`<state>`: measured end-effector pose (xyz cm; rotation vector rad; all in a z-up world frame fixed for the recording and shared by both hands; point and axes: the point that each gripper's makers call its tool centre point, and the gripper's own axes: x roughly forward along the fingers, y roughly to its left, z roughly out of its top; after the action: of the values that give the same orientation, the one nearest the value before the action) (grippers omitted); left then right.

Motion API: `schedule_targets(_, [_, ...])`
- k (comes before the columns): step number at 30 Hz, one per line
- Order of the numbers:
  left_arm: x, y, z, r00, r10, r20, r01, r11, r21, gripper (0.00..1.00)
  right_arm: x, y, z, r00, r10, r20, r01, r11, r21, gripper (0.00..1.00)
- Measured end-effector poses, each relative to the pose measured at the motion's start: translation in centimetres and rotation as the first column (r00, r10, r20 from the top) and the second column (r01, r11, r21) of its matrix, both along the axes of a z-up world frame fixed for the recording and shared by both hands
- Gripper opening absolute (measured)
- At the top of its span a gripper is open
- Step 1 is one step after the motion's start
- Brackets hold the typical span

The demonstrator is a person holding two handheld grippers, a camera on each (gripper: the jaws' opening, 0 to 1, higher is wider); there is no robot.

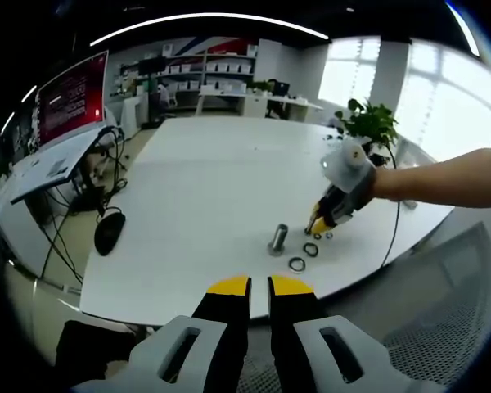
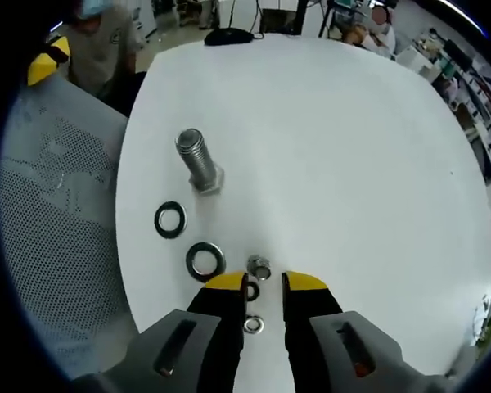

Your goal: Place the washer onto the threaded stud by aligning its center hole with the stud, sliding it down to the base, and recovering from edge contact or off-axis alignment until the washer reaches the visible bottom stop.

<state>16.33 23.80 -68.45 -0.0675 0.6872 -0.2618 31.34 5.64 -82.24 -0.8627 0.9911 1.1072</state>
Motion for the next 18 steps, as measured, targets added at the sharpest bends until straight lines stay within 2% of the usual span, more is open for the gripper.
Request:
schedule_targets(4, [0.0,0.0,0.0,1.000,0.000,0.002,0.000,1.000,0.000,0.05,-0.1,-0.4,0.5,1.000,-0.004,0.003,0.004,0.999,0.033,0.18])
schedule_targets(7, [0.0,0.0,0.0,1.000,0.000,0.002,0.000,1.000,0.000,0.05,0.2,-0.1,1.3,0.997,0.041,0.059,-0.046,0.995,0.093,0.18])
schedule_targets(13, [0.1,0.0,0.1,1.000,0.000,0.005,0.000,1.000,-0.001,0.05,-0.7,-0.9,2.0,0.999,0.021,0.044,-0.027,0.992,0.123,0.18])
schedule_targets(18, [0.0,0.0,0.1,1.000,-0.001,0.003,0.001,1.000,-0.001,0.05,-1.0,-2.0,1.6,0.999,0.017,0.038,-0.021,0.994,0.111,0.18])
